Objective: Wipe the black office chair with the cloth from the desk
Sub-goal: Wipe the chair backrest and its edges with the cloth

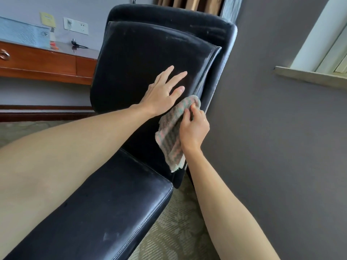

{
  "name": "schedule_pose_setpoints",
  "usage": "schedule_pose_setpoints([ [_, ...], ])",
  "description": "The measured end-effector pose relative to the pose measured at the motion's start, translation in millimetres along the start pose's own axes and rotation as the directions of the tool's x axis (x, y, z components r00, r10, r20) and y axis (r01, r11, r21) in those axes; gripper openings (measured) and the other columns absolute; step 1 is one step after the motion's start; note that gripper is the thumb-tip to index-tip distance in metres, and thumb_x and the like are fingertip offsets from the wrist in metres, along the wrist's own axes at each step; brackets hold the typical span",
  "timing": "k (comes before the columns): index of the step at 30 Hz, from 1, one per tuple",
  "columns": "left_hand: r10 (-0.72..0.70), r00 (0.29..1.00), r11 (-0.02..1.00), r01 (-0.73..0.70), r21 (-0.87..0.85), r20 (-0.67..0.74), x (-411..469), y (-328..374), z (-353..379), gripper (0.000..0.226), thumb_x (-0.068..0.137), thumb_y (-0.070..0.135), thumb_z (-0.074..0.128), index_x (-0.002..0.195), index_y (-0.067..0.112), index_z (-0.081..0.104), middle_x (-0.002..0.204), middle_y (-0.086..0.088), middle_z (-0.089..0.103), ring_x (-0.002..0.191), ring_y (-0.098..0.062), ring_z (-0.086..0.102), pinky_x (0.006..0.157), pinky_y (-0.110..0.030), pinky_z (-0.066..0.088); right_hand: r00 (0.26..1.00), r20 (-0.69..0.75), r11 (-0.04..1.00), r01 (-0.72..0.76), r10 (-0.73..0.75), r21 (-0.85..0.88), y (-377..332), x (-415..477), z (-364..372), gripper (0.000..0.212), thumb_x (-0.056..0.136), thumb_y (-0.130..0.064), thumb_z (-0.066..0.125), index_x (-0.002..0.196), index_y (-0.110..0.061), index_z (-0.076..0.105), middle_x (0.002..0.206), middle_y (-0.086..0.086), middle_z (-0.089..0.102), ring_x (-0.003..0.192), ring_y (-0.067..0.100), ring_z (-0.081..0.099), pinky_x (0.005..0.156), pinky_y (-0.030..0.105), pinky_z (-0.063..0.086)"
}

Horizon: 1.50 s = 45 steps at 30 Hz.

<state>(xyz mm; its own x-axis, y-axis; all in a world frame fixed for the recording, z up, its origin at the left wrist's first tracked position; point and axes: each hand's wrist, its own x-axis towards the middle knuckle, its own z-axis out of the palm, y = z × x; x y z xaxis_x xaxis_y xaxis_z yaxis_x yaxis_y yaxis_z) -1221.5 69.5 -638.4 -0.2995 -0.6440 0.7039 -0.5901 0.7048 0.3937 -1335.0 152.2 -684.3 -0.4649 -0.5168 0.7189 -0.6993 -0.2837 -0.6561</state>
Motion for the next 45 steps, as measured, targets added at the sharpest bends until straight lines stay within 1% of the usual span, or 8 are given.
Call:
schedule_pose_setpoints([
  [6,0.008,1.0,1.0,-0.007,-0.025,0.016,-1.1,3.8,7.3,0.046,0.099,0.05,0.031,0.146,0.048,0.028,0.161,0.003,0.012,0.147,-0.017,0.01,0.111,-0.055,0.018,0.997,0.048,0.998,0.056,-0.054,-0.039,23.5,-36.0,-6.8,0.02,0.094,-0.011,0.056,0.102,-0.003,0.073,0.079,0.009,0.064,0.071,0.018,0.057,0.07,0.021,0.038],
  [12,0.003,0.999,1.0,-0.002,-0.023,0.034,-7.5,4.2,18.3,0.046,0.099,0.052,0.03,0.145,0.049,0.027,0.161,0.005,0.011,0.147,-0.017,0.011,0.112,-0.053,0.018,0.982,0.187,0.993,-0.005,0.026,-0.115,54.2,-82.4,-4.2,0.02,0.091,-0.01,0.055,0.071,-0.008,0.057,0.07,0.005,0.053,0.064,0.019,0.049,0.065,0.039,0.043],
  [16,-0.013,0.999,0.999,0.014,-0.03,0.039,-11.6,-1.0,19.6,0.046,0.097,0.055,0.029,0.143,0.053,0.026,0.161,0.007,0.011,0.147,-0.016,0.012,0.112,-0.051,0.017,0.945,0.256,0.978,-0.191,0.206,-0.08,68.6,-105.2,1.3,0.012,0.092,-0.017,0.056,0.092,-0.01,0.066,0.088,0.002,0.065,0.08,0.017,0.058,0.079,0.033,0.047],
  [18,-0.006,0.999,1.0,0.007,-0.03,0.037,-12.7,-2.6,18.8,0.046,0.097,0.056,0.029,0.142,0.053,0.026,0.161,0.007,0.011,0.147,-0.016,0.011,0.112,-0.052,0.017,0.938,0.221,0.963,-0.269,0.267,-0.021,65.9,-100.3,4.8,0.009,0.092,-0.016,0.056,0.087,-0.013,0.063,0.085,-0.001,0.064,0.075,0.012,0.056,0.074,0.027,0.044],
  [24,0.002,1.0,1.0,-0.001,-0.01,0.028,-9.3,-6.9,15.5,0.046,0.098,0.055,0.031,0.143,0.052,0.027,0.161,0.006,0.012,0.147,-0.016,0.012,0.112,-0.053,0.018,0.98,0.124,0.981,-0.165,0.152,0.099,35.1,-55.7,2.9,0.017,0.091,-0.011,0.054,0.077,-0.019,0.057,0.072,-0.01,0.057,0.065,0.002,0.05,0.062,0.007,0.035],
  [31,0.027,0.999,1.0,-0.027,0.0,0.035,-11.5,-8.2,12.8,0.047,0.098,0.053,0.031,0.145,0.049,0.027,0.161,0.003,0.011,0.147,-0.018,0.011,0.111,-0.054,0.019,0.993,0.037,0.976,-0.118,0.113,0.183,14.6,-15.1,8.7,0.01,0.09,-0.013,0.056,0.082,-0.016,0.062,0.073,-0.01,0.059,0.064,0.002,0.052,0.065,0.011,0.041],
  [39,0.015,0.998,1.0,-0.015,-0.008,0.054,-13.8,-14.0,18.0,0.047,0.098,0.055,0.031,0.145,0.049,0.026,0.161,0.004,0.011,0.147,-0.018,0.01,0.111,-0.056,0.017,0.914,0.195,0.921,-0.379,0.356,0.094,72.8,-100.2,16.1,0.014,0.088,-0.014,0.055,0.075,-0.018,0.059,0.07,-0.01,0.06,0.063,0.003,0.052,0.066,0.025,0.043],
  [45,0.019,0.999,1.0,-0.019,-0.009,0.042,-10.8,-20.8,20.9,0.046,0.097,0.057,0.031,0.142,0.053,0.026,0.161,0.006,0.011,0.147,-0.016,0.011,0.111,-0.056,0.016,0.967,0.098,0.95,-0.248,0.233,0.188,45.5,-58.5,15.6,0.018,0.088,-0.012,0.056,0.072,-0.021,0.056,0.065,-0.014,0.055,0.062,-0.001,0.051,0.063,0.016,0.038],
])
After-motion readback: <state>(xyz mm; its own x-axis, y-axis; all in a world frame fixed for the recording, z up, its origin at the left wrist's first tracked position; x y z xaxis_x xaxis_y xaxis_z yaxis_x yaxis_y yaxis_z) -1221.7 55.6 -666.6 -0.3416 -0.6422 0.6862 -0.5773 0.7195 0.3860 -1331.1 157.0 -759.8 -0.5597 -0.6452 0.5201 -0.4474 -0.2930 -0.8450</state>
